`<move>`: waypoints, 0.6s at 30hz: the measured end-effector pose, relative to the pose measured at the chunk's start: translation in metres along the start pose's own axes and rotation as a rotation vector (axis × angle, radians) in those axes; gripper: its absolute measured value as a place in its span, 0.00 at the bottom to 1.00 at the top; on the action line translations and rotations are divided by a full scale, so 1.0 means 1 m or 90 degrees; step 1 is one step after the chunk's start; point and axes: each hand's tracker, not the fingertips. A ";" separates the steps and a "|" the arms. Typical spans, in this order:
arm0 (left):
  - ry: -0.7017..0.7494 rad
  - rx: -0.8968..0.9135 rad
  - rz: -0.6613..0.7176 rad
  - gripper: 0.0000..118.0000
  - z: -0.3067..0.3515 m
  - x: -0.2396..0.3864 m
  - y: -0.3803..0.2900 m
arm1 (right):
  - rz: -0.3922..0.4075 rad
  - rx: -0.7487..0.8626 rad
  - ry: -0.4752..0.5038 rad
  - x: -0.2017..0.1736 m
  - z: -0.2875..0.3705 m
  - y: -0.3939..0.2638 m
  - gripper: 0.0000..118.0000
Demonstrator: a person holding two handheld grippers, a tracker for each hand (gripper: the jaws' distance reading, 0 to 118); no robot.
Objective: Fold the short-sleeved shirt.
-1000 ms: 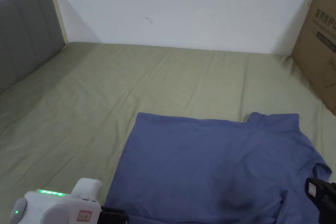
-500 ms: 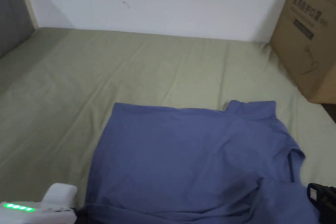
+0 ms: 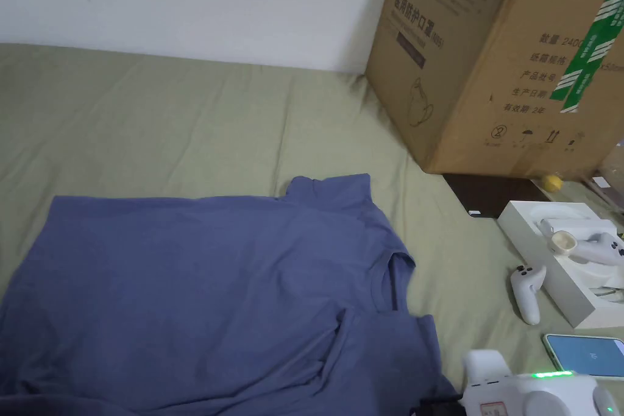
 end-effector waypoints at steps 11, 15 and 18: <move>0.018 -0.023 0.026 0.03 0.008 0.005 0.008 | 0.021 0.067 0.015 -0.008 0.043 -0.005 0.06; 0.005 -0.014 0.034 0.03 0.014 -0.001 0.028 | 0.007 0.095 0.038 -0.005 0.068 0.015 0.06; -0.015 -0.007 0.043 0.03 0.009 -0.013 0.056 | 0.001 0.119 0.043 -0.006 0.082 0.046 0.06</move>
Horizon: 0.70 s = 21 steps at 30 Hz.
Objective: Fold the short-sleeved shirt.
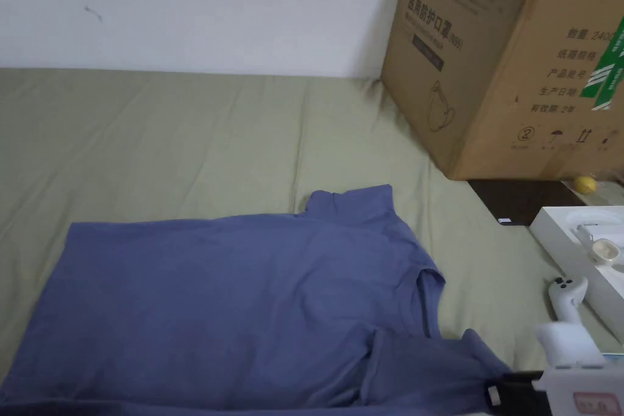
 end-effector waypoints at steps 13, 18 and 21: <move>-0.014 -0.056 0.062 0.10 -0.160 -0.039 0.138 | -0.108 -0.069 -0.013 0.010 -0.164 0.199 0.09; 0.028 0.009 0.058 0.94 -0.188 -0.048 0.137 | -0.134 0.059 -0.089 0.005 -0.199 0.193 1.00; -0.016 0.107 0.051 0.96 -0.169 -0.046 0.125 | -0.133 0.148 -0.089 -0.008 -0.175 0.172 0.93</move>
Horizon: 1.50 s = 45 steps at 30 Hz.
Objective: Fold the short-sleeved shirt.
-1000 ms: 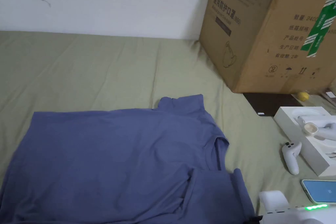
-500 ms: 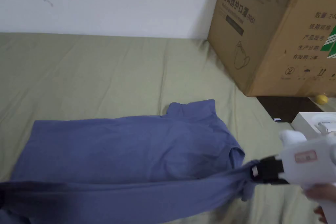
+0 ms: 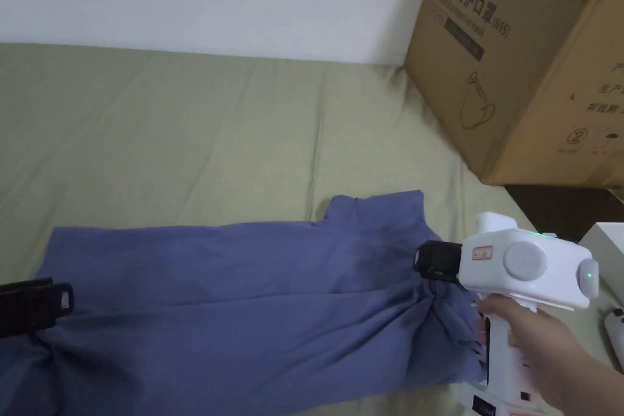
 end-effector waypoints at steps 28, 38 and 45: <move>0.005 -0.141 0.019 0.00 0.164 0.025 -0.022 | 0.171 0.419 0.182 -0.057 0.286 -0.156 0.00; 0.073 -0.187 0.068 0.98 0.028 0.002 -0.038 | 0.212 0.324 0.193 -0.063 0.257 -0.161 0.00; 0.170 -0.209 -0.093 0.96 -0.001 0.023 -0.070 | 0.201 0.288 0.180 -0.056 0.239 -0.159 0.00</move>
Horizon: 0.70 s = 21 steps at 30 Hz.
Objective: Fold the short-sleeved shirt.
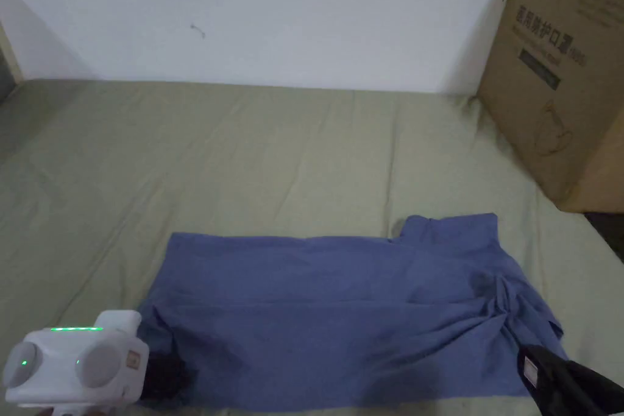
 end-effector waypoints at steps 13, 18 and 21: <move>-0.116 0.137 0.054 0.01 0.069 -0.026 0.011 | -0.198 -0.284 -0.035 0.155 -0.107 0.027 0.12; -0.130 0.149 0.078 0.01 0.085 -0.028 0.011 | -0.229 -0.388 -0.040 0.177 -0.164 0.008 0.92; -0.117 0.148 0.073 0.01 0.080 -0.027 0.008 | -0.248 -0.463 -0.049 0.179 -0.191 -0.010 0.93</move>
